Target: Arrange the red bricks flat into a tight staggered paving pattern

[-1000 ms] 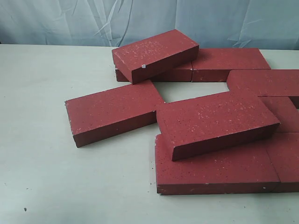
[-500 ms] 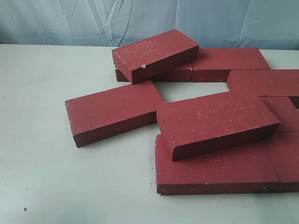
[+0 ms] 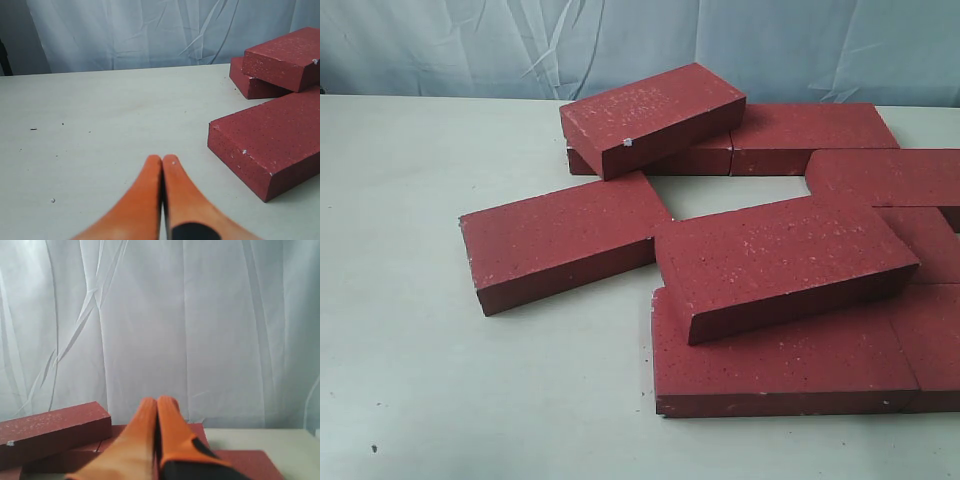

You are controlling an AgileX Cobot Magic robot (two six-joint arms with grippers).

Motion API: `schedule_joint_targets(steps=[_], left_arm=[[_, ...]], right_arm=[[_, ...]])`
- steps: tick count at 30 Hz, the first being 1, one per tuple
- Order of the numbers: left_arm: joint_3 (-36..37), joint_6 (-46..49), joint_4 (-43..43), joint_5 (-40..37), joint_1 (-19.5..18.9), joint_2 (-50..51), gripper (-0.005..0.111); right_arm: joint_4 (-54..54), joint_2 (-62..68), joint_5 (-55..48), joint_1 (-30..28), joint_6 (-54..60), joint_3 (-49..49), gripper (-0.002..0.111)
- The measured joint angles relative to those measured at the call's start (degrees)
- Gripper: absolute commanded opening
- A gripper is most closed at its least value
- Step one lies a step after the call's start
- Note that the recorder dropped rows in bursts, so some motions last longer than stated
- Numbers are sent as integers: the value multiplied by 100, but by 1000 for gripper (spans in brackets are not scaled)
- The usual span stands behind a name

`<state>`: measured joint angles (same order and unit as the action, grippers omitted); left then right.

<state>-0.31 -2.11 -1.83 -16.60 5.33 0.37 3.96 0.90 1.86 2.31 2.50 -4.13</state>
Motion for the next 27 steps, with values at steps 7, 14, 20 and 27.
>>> schedule_joint_targets(steps=[7,14,20,27], left_arm=[[0,0,0,0,0,0,0],[0,0,-9,0,0,0,0],[0,0,-39,0,0,0,0],[0,0,-37,0,0,0,0]], right_arm=[[-789,635,-217,0,23,-700,-1],[-935,1218,-252,0,23,-992,-1],[-946,1288,-511,0,23,-992,-1],[-946,1288,-550,0,37,-992,-1]])
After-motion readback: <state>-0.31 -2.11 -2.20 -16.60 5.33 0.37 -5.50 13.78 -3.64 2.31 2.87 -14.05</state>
